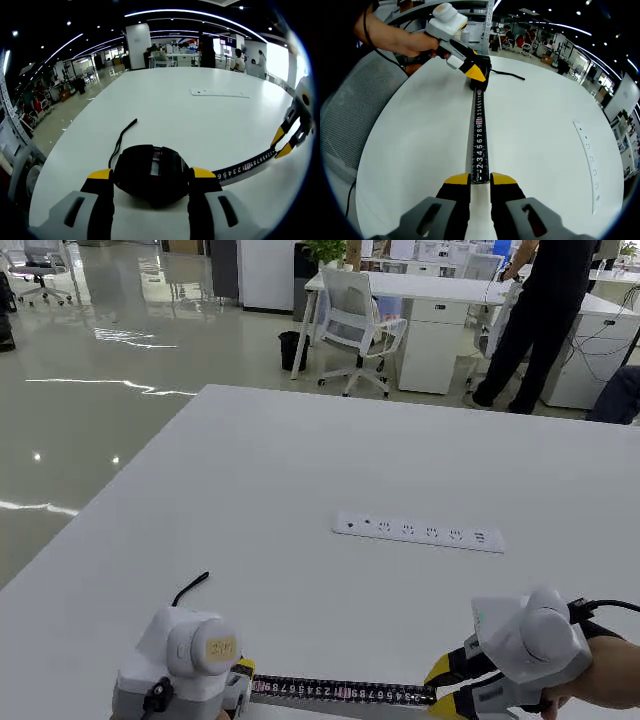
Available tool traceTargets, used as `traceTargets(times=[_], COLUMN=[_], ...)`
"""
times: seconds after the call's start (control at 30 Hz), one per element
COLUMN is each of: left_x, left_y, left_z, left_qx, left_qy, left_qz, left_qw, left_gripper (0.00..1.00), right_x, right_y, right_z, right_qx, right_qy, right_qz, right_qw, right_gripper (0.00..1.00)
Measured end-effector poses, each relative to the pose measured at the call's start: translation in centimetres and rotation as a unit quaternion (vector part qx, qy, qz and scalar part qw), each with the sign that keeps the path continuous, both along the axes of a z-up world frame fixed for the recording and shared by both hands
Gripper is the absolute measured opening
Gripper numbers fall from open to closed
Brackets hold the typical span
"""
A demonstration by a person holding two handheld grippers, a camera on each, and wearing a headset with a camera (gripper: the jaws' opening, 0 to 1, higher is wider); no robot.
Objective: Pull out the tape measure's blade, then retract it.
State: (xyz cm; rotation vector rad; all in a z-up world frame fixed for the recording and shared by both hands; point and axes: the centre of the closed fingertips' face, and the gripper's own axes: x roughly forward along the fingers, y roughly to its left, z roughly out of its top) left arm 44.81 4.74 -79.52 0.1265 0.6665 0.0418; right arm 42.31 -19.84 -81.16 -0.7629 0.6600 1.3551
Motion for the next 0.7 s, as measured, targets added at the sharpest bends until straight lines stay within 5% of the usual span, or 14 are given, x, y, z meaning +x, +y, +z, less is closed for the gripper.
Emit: traceTargets(times=[0.7], left_x=[0.08], left_y=[-0.05], left_z=[-0.04], left_qx=[0.003], left_qy=[0.003], left_qz=[-0.002], left_qw=[1.0], left_gripper=[0.55], right_x=[0.29], right_y=[0.37], right_z=[-0.18], right_qx=[-0.001], right_qy=[-0.001], right_qz=[0.004], right_qw=[1.0], right_gripper=[0.14])
